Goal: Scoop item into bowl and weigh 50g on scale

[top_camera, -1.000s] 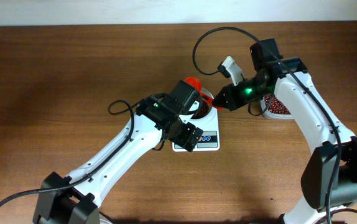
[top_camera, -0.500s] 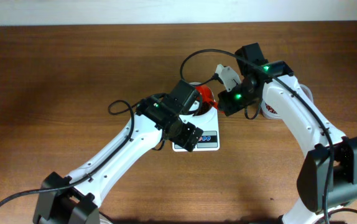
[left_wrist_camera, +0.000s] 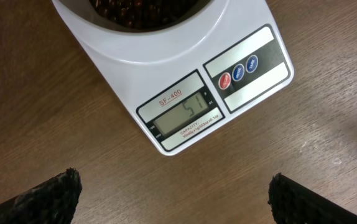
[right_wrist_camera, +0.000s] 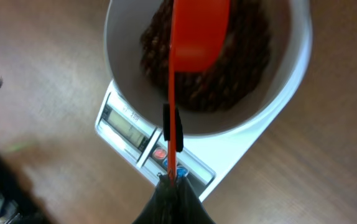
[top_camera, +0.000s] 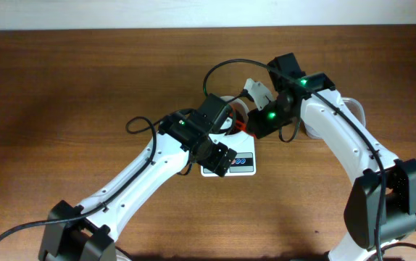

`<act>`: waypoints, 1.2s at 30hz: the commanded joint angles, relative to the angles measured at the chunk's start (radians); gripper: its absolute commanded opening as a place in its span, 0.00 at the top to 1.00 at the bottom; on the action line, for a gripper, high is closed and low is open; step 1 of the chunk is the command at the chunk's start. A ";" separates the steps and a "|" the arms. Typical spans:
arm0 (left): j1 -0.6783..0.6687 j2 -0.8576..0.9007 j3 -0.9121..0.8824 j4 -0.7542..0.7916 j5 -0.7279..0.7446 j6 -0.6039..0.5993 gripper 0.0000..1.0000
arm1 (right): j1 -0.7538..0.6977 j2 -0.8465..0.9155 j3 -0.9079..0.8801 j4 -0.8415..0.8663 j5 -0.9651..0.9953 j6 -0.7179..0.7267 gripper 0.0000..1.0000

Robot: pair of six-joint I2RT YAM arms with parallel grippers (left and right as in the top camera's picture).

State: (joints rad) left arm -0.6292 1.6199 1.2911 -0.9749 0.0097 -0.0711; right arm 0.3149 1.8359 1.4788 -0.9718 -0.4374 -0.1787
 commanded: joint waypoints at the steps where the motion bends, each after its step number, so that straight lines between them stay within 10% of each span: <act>1: -0.004 0.004 -0.002 0.002 -0.006 0.009 0.01 | 0.008 0.003 -0.005 0.025 0.031 0.004 0.96; 36: -0.004 0.004 -0.002 0.002 -0.006 0.009 0.01 | -0.257 0.003 0.216 -0.308 -0.389 -0.098 0.96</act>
State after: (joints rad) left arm -0.6292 1.6199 1.2907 -0.9756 0.0097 -0.0711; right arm 0.1139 1.8374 1.6222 -1.2507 -0.8043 -0.2462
